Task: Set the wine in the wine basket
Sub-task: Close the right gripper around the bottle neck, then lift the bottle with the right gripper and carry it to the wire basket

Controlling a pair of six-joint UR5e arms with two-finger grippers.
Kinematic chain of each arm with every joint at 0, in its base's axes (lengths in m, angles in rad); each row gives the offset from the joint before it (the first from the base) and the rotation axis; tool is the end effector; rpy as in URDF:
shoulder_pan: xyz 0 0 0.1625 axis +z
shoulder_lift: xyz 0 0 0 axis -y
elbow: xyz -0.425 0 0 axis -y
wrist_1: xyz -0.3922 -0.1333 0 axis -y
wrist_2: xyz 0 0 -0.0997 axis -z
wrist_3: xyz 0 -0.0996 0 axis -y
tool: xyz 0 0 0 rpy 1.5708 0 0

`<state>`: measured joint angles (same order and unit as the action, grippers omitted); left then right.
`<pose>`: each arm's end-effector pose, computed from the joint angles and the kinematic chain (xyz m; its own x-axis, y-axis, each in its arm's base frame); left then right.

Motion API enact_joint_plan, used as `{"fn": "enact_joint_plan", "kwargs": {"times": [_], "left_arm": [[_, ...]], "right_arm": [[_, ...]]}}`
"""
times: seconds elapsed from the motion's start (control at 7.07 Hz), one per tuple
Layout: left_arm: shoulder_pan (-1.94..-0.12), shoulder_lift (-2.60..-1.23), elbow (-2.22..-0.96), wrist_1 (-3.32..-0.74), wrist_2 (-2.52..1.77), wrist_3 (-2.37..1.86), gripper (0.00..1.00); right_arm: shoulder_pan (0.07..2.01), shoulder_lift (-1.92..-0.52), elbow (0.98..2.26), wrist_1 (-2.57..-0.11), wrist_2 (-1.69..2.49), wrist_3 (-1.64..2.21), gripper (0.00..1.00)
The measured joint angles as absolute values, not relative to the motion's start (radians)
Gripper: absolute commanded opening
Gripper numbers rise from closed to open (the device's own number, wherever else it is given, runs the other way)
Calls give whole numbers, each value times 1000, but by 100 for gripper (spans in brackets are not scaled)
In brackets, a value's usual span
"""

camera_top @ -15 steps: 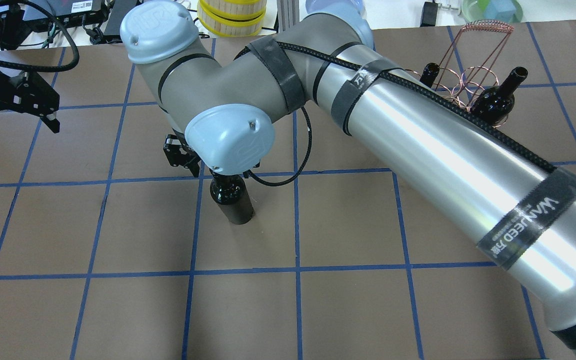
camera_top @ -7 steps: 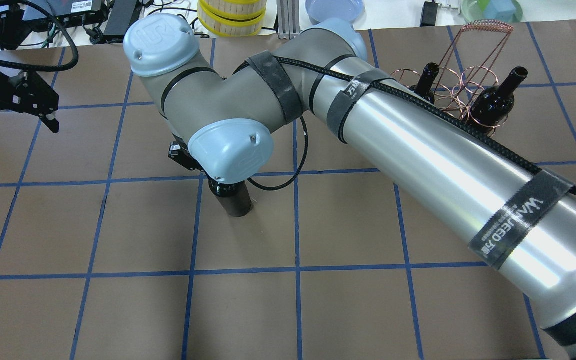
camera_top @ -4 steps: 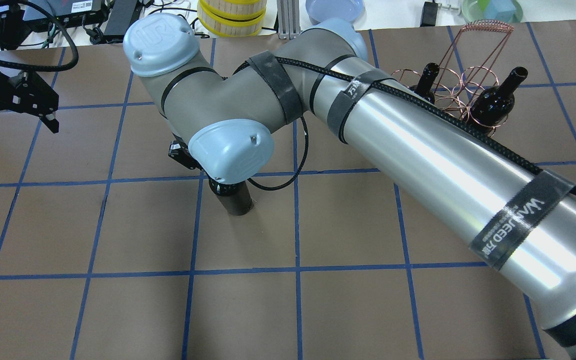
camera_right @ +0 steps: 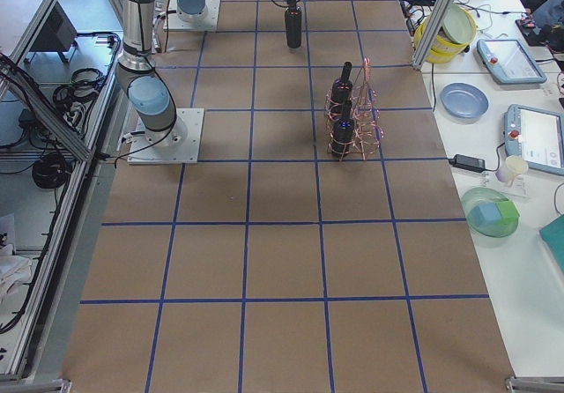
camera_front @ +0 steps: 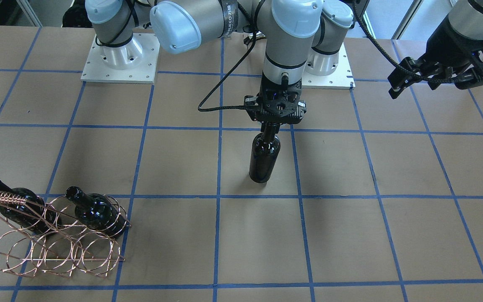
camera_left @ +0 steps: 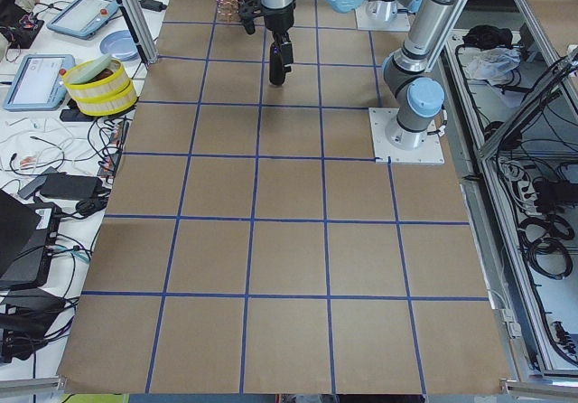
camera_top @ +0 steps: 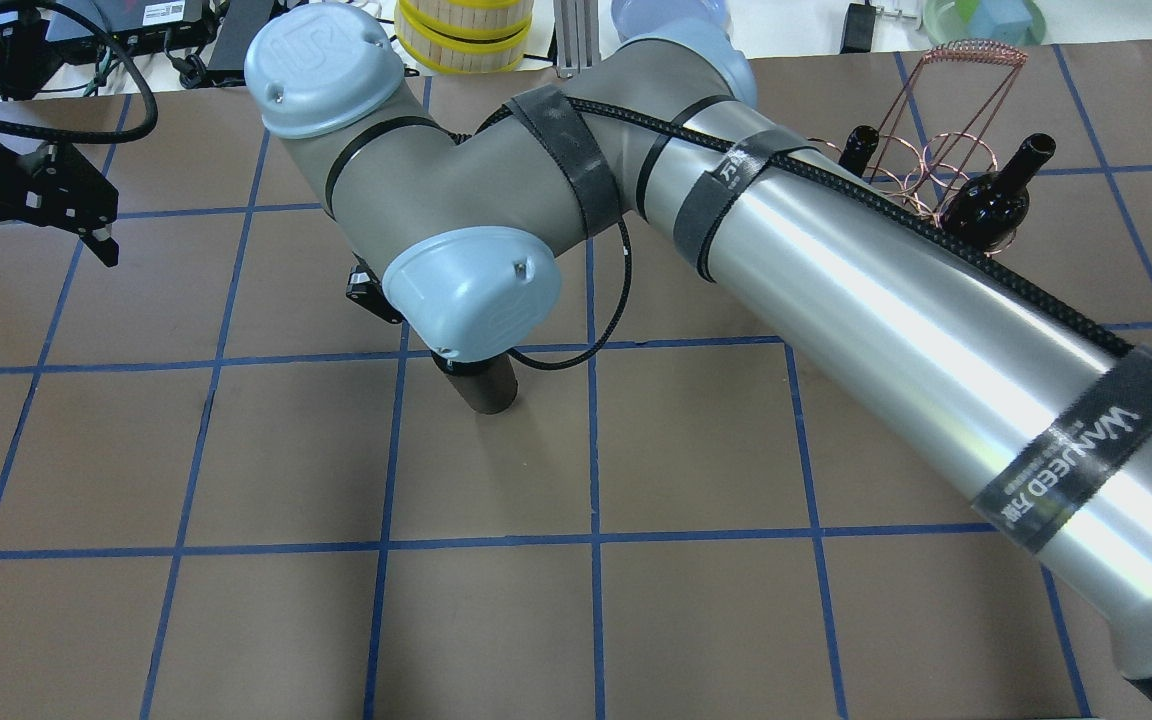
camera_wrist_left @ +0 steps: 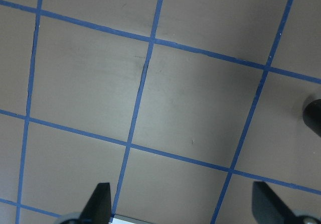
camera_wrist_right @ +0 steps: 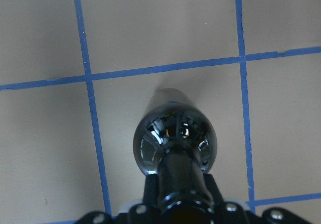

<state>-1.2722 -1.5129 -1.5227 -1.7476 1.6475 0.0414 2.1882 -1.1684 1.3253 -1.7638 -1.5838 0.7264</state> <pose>0.0146 -0.4745 0.5222 -0.9659 -0.2484 -0.0734 -0.2537 0.9645 0.0739 0.4880 -0.4593 0.3963 -0.9940 0.1088 -0.0143 0.1092 0.9934 -0.0356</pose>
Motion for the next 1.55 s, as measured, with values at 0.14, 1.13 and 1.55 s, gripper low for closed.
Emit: {"fn": "enact_joint_plan", "kwargs": {"times": [0.14,1.13,1.55], "left_arm": [[-1272,-1513,-1523,-1748,1651,41,100],[-1273,-1512,-1523,-1748,1662,41,100],[-1273,-1513,-1523,-1749,1663,41,100]], "right_arm": [[2185,-1171,1325,-1763,-1587,726,18],[1891,-1388,1326,-1534,-1611,440,17],[1764,-1446,1328,-1445,-1665,223,15]]}}
